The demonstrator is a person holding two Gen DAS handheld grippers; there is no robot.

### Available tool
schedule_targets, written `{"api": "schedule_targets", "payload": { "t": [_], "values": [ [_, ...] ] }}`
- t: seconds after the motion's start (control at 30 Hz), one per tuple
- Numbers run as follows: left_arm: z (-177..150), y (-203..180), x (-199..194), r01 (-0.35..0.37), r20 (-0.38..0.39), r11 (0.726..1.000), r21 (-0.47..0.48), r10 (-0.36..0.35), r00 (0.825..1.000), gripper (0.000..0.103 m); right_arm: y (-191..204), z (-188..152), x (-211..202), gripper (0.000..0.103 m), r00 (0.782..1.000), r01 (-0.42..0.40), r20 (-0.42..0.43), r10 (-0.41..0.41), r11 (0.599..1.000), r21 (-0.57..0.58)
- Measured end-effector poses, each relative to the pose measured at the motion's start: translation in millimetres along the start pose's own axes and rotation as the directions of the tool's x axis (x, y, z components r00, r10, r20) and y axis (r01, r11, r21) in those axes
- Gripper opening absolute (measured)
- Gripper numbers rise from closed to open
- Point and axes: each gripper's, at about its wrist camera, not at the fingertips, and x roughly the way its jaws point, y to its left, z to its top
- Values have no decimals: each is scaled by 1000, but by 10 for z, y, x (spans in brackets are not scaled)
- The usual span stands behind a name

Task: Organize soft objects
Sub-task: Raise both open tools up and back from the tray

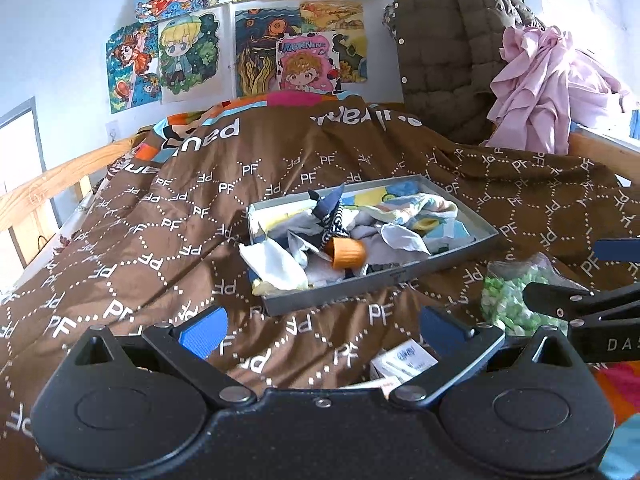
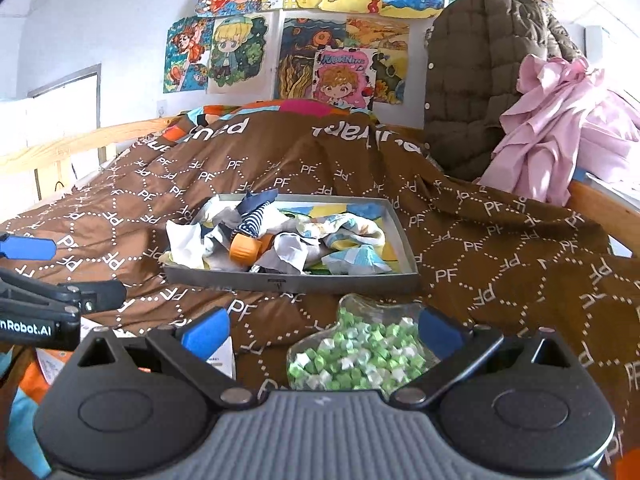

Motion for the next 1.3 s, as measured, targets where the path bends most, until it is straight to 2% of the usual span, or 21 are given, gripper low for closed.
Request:
{"api": "schedule_targets", "payload": {
  "t": [0.27, 0.5, 0.83, 1.07, 1.2, 1.3],
  "values": [
    [-69, -162, -173, 21, 20, 1000, -5, -21, 1000, 102, -95, -151, -228, 103, 998, 58, 11, -59, 998, 39],
    [-130, -227, -312, 41, 31, 998, -46, -40, 999, 102, -159, -245, -423, 103, 996, 79, 41, -81, 995, 55],
    [-278, -253, -468, 40, 9, 989, -146, -39, 999, 102, -177, -411, -653, 103, 997, 44, 64, -47, 998, 48],
    [-424, -270, -626, 8, 15, 982, -188, -6, 1000, 102, -208, -402, -780, 103, 998, 27, 51, -31, 997, 72],
    [-497, -234, -669, 17, -8, 971, -240, -20, 1000, 102, -227, -417, -844, 103, 999, 10, 32, -12, 997, 81],
    [-538, -242, -714, 22, -8, 969, -244, -25, 1000, 102, -248, -422, -890, 103, 1000, 4, 30, -7, 996, 93]
  ]
}}
